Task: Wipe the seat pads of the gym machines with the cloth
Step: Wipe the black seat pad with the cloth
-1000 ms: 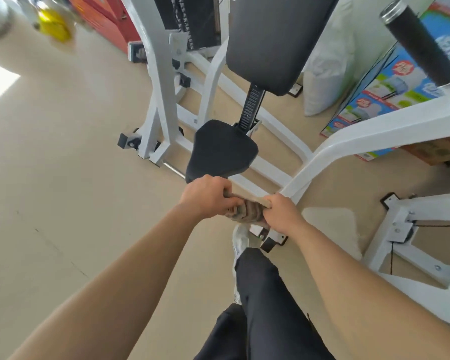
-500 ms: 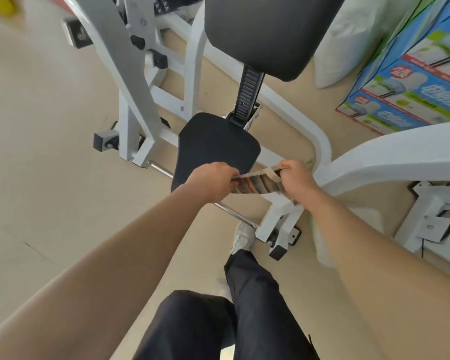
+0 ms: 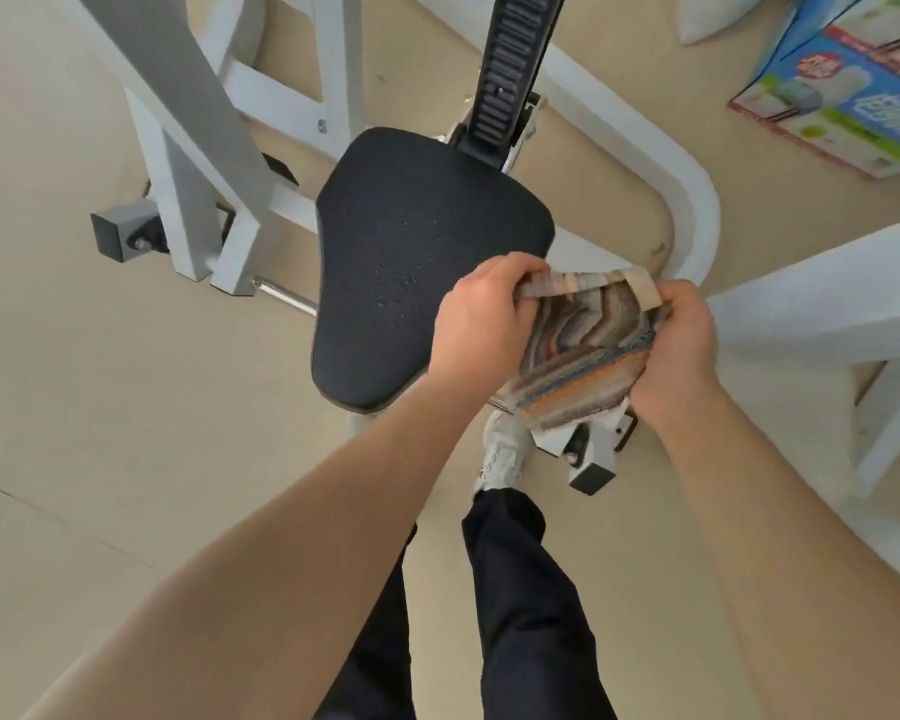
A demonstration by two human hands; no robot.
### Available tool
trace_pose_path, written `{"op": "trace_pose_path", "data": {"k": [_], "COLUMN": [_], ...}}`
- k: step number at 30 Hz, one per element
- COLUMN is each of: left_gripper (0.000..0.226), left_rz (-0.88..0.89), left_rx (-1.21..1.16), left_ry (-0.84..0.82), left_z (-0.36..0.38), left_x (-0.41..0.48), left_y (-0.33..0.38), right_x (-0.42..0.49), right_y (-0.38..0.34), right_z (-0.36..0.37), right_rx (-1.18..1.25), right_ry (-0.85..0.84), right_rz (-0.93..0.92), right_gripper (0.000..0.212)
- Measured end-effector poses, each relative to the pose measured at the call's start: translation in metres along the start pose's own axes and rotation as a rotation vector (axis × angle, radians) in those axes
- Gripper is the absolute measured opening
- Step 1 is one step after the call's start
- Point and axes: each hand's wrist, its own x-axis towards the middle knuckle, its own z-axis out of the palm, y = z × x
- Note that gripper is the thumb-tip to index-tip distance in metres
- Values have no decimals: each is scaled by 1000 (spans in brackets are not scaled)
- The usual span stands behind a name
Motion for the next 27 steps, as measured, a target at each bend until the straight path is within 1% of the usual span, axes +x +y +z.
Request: {"op": "trace_pose_path", "data": {"k": [1, 2, 3, 4, 5, 6, 7, 8, 9, 10, 11, 12, 13, 14, 15, 16, 18, 20, 21, 22, 24, 25, 26, 27], "left_gripper": [32, 33, 33, 31, 28, 26, 27, 29, 32, 34, 34, 32, 28, 25, 25, 25, 26, 26, 25, 23, 20, 19, 20, 20], "left_rz": [55, 123, 201, 272, 327, 360, 370, 370, 375, 382, 384, 382, 379, 379, 390, 403, 389, 312, 254, 191, 61, 0, -48, -86], "left_rx": [-11, -4, 14, 43, 101, 189, 290, 376, 430, 453, 461, 464, 460, 447, 429, 411, 366, 311, 289, 275, 255, 241, 225, 210], "left_ry": [60, 107, 147, 174, 182, 161, 107, 33, -50, -126, -187, -232, -266, -293, -303, -293, -216, -93, -35, 19, 96, 119, 139, 156], "left_z": [-3, -6, -10, -14, -19, -26, -32, -39, -46, -53, -59, -65, -69, -72, -74, -75, -79, -84, -87, -90, -96, -98, -100, -101], "left_x": [10, 20, 28, 34, 38, 39, 36, 30, 22, 14, 6, 0, -6, -9, -10, -9, -2, 11, 17, 24, 36, 40, 44, 47], "left_y": [0, -1, -4, -10, -20, -32, -48, -66, -83, -100, -114, -124, -130, -133, -134, -133, -135, -143, -146, -149, -151, -151, -151, -151], "right_x": [1, 1, -1, 0, 1, 4, 5, 8, 11, 16, 21, 26, 28, 32, 38, 42, 49, 65, 76, 88, 106, 102, 92, 76], "right_y": [-6, -11, -13, -11, -3, 10, 24, 41, 58, 74, 88, 97, 102, 106, 112, 116, 123, 113, 101, 89, 71, 74, 84, 99], "right_z": [9, 19, 31, 42, 52, 58, 63, 65, 66, 65, 64, 66, 71, 78, 84, 89, 95, 96, 99, 104, 121, 130, 137, 139], "right_rx": [111, 164, 152, 68, -52, -178, -299, -458, -682, -945, -1187, -1365, -1478, -1543, -1590, -1641, -1750, -1848, -1889, -1901, -1841, -1813, -1815, -1843], "right_ry": [-4, -25, -58, -99, -142, -208, -293, -339, -326, -272, -193, -83, -4, 42, 42, 11, -89, -178, -177, -131, 32, 92, 101, 25], "right_rz": [-98, -203, -295, -360, -380, -355, -295, -258, -268, -354, -517, -717, -860, -930, -926, -886, -846, -836, -825, -801, -671, -626, -644, -698], "right_gripper": [45, 42, 37, 35, 38, 43, 46, 48, 48, 47, 39, 27, 21, 33, 49, 61, 76, 87, 91, 94, 96, 97, 98, 102]}}
